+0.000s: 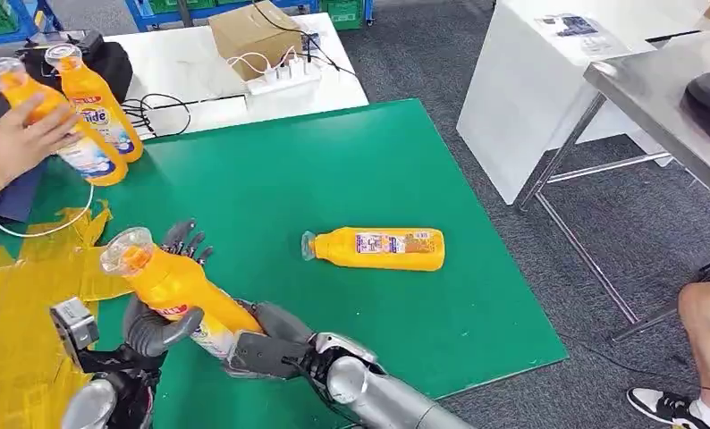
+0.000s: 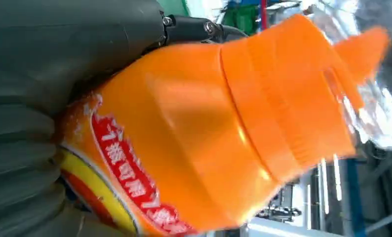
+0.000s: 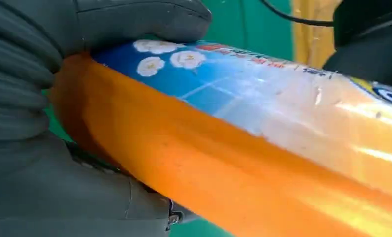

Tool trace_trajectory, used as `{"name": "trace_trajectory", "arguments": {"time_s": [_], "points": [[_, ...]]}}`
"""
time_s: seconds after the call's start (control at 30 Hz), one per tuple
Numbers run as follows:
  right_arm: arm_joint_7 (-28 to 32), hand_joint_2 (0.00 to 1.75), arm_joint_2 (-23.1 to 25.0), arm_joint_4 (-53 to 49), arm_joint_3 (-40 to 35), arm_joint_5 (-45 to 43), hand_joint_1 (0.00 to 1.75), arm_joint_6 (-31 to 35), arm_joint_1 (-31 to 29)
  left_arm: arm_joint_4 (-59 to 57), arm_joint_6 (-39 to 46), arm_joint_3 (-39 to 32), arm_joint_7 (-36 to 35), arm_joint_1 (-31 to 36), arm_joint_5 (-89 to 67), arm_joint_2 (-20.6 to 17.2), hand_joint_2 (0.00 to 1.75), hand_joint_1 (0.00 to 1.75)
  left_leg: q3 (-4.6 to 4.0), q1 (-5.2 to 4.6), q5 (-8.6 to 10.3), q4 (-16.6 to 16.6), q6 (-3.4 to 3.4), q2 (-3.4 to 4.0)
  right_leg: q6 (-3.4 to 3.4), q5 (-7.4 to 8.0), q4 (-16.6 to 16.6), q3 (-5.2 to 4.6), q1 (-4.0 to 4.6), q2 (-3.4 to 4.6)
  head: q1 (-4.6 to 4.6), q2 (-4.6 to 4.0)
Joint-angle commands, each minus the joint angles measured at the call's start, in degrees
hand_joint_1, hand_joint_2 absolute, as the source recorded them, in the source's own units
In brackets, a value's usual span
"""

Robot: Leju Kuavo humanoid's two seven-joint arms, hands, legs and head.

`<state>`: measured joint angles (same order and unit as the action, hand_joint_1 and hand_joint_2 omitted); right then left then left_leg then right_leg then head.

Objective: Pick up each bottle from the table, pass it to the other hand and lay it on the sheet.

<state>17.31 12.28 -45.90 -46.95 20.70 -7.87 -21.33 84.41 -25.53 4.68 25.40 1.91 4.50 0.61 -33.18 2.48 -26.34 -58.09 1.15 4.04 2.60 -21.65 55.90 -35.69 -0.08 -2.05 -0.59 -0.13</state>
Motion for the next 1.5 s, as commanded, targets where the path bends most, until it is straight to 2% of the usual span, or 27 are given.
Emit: {"name": "trace_trajectory", "arguments": {"time_s": [0.03,0.17,0.47,0.5,0.53,0.57,0.6,0.67,0.77,0.83,0.9,1.0,1.03,1.07,1.13,1.17,1.27,1.33,1.37,1.43,1.5], "points": [[-1.0,1.75,-1.3,2.3,-6.8,-1.8,1.75,0.5,-4.2,-8.7,2.0,7.9,2.2,4.6,-10.2,-5.6,1.75,1.75,0.38,-0.24,0.01,0.2,-0.31,-0.73,-0.10,-0.18,0.1,0.31,-0.27,-0.02,0.00,0.00],[-1.0,1.75,-1.3,2.3,-6.8,-1.8,1.75,0.5,-4.2,-8.7,2.0,7.9,2.2,4.6,-10.2,-5.6,1.75,1.75,0.09,-0.09,0.00,0.1,-0.14,-0.32,-0.04,-0.05,0.0,0.10,-0.11,0.06,0.00,0.00],[-0.5,1.75,-1.8,1.5,-6.0,-2.5,1.75,1.5,-4.5,-7.9,3.3,8.1,2.7,4.0,-11.9,-6.2,1.75,1.75,0.18,-0.18,0.00,0.1,-0.23,-0.51,-0.06,-0.11,0.1,0.15,-0.21,0.09,0.00,0.00],[-0.5,1.75,-2.4,0.8,-5.4,-2.7,1.75,2.0,-4.6,-7.3,5.0,7.8,3.3,3.8,-13.5,-6.2,1.75,1.75,0.01,-0.11,0.03,0.1,-0.14,-0.34,-0.03,-0.04,0.1,0.02,-0.13,0.04,0.00,0.00],[-0.4,1.75,-3.0,-0.3,-4.6,-2.4,1.75,3.5,-4.6,-6.6,7.0,7.5,3.6,3.5,-15.4,-6.2,1.75,1.75,0.13,-0.16,0.00,0.1,-0.21,-0.44,-0.05,-0.08,0.1,0.10,-0.19,0.09,0.00,0.00],[-0.8,1.75,-4.2,-2.2,-4.3,0.9,1.75,8.3,-4.9,-5.1,11.1,7.1,4.1,2.9,-19.3,-6.5,1.75,1.75,0.16,-0.19,-0.01,0.1,-0.24,-0.47,-0.06,-0.10,0.1,0.12,-0.21,0.13,0.00,0.00],[-1.8,1.75,-5.1,-5.2,-2.9,4.5,0.00,11.9,-4.1,-2.5,20.2,6.2,4.6,1.8,-28.7,-6.3,1.75,1.75,-0.03,-0.12,0.01,0.0,-0.16,-0.31,-0.03,-0.04,0.1,-0.01,-0.14,0.09,0.00,0.00],[-4.8,1.75,-8.0,-11.5,0.5,9.0,0.00,13.3,-3.1,1.8,30.5,5.2,2.1,0.6,-42.2,-6.7,1.75,1.75,0.07,-0.19,-0.06,0.0,-0.26,-0.44,-0.04,-0.12,0.2,0.05,-0.22,0.16,0.00,0.00],[-4.7,1.75,-9.5,-15.2,4.6,12.0,0.00,11.0,-1.7,3.2,32.0,3.5,1.5,0.1,-45.3,-6.2,1.75,1.75,-0.06,-0.13,-0.02,0.0,-0.24,-0.45,-0.02,-0.09,0.1,0.00,-0.15,0.05,-0.02,0.00],[-4.6,1.75,-11.9,-18.7,7.8,14.9,0.00,13.7,-0.7,2.7,47.0,2.5,-4.3,-0.4,-65.4,-7.8,1.75,1.75,0.10,-0.23,-0.03,0.0,-0.27,-0.63,-0.07,-0.20,0.2,0.07,-0.23,-0.01,0.00,0.00],[-4.5,1.75,-14.8,-21.9,11.0,14.7,0.00,13.3,0.6,2.1,48.9,1.2,-5.9,-1.3,-67.4,-9.1,1.75,1.75,-0.08,-0.17,0.06,0.1,-0.19,-0.73,-0.02,-0.11,0.1,0.01,-0.15,-0.31,0.00,0.00],[-3.8,1.75,-18.7,-23.4,14.8,13.2,0.00,10.4,1.1,-0.1,54.4,-2.0,-9.0,-2.8,-75.0,-10.6,1.75,1.75,-0.02,-0.19,0.04,0.1,-0.21,-0.59,0.00,-0.08,0.0,0.04,-0.18,-0.20,0.02,0.00],[-3.6,1.75,-19.8,-23.2,16.1,12.9,0.00,9.5,0.8,-1.9,57.5,-3.8,-12.2,-3.0,-82.0,-11.1,1.75,1.75,-0.05,-0.14,0.03,0.1,-0.19,-0.53,-0.02,-0.07,0.0,0.02,-0.12,-0.15,-0.02,0.00],[-3.6,1.75,-20.4,-22.7,16.7,12.6,0.00,9.0,0.1,-3.7,58.8,-4.4,-13.6,-2.8,-84.9,-11.5,1.75,1.75,0.12,-0.23,0.03,0.1,-0.29,-0.77,-0.03,-0.14,0.0,0.20,-0.23,-0.22,0.00,0.00],[-3.6,1.75,-21.3,-20.9,17.9,12.0,0.00,8.1,-1.4,-10.2,59.7,-5.4,-17.0,-0.6,-91.0,-13.3,1.75,1.75,-0.07,-0.21,0.06,0.1,-0.18,-0.49,-0.03,-0.04,0.0,-0.02,-0.19,-0.14,-0.02,0.00],[-3.5,1.75,-21.2,-20.4,18.1,11.9,0.00,7.8,-1.7,-12.1,60.4,-5.3,-17.2,0.3,-91.2,-13.6,1.75,1.75,0.02,-0.27,0.08,0.1,-0.23,-0.63,-0.05,-0.06,0.0,0.06,-0.27,-0.16,0.00,0.00],[-3.4,1.75,-21.1,-20.1,18.2,11.9,0.00,7.7,-1.8,-13.5,61.1,-5.3,-17.0,1.1,-90.9,-13.8,1.75,1.75,-0.02,-0.25,0.09,0.1,-0.20,-0.65,-0.06,-0.06,0.1,0.03,-0.26,-0.20,0.00,0.00],[-3.4,1.75,-21.1,-19.5,17.5,11.9,0.00,7.6,-2.3,-15.4,61.1,-5.2,-19.2,1.9,-94.3,-14.2,1.75,1.75,-0.13,-0.22,0.09,0.1,-0.16,-0.50,-0.04,-0.03,0.1,-0.10,-0.22,-0.15,-0.02,0.00],[-3.5,1.75,-21.3,-18.0,17.2,11.8,0.00,7.3,-3.4,-19.9,61.2,0.5,-26.3,3.9,-94.5,-19.3,1.75,1.75,-0.02,-0.25,0.07,0.1,-0.22,-0.61,-0.06,-0.08,0.1,-0.01,-0.25,-0.12,0.00,0.00],[-4.0,1.75,-21.7,-15.7,16.8,11.6,0.00,6.8,-5.2,-28.7,61.6,4.3,-29.8,7.5,-94.5,-22.1,1.75,1.75,-0.10,-0.22,0.12,0.1,-0.15,-0.54,-0.05,-0.04,0.1,-0.07,-0.22,-0.19,0.00,0.00],[-6.9,1.75,-23.1,-11.9,15.3,10.7,0.00,3.3,-8.5,-36.7,61.8,8.5,-32.6,10.8,-94.5,-24.1,1.75,1.75,-0.08,-0.21,0.17,0.1,-0.13,-0.52,-0.05,-0.01,0.1,-0.05,-0.20,-0.21,-0.02,0.00]]}}
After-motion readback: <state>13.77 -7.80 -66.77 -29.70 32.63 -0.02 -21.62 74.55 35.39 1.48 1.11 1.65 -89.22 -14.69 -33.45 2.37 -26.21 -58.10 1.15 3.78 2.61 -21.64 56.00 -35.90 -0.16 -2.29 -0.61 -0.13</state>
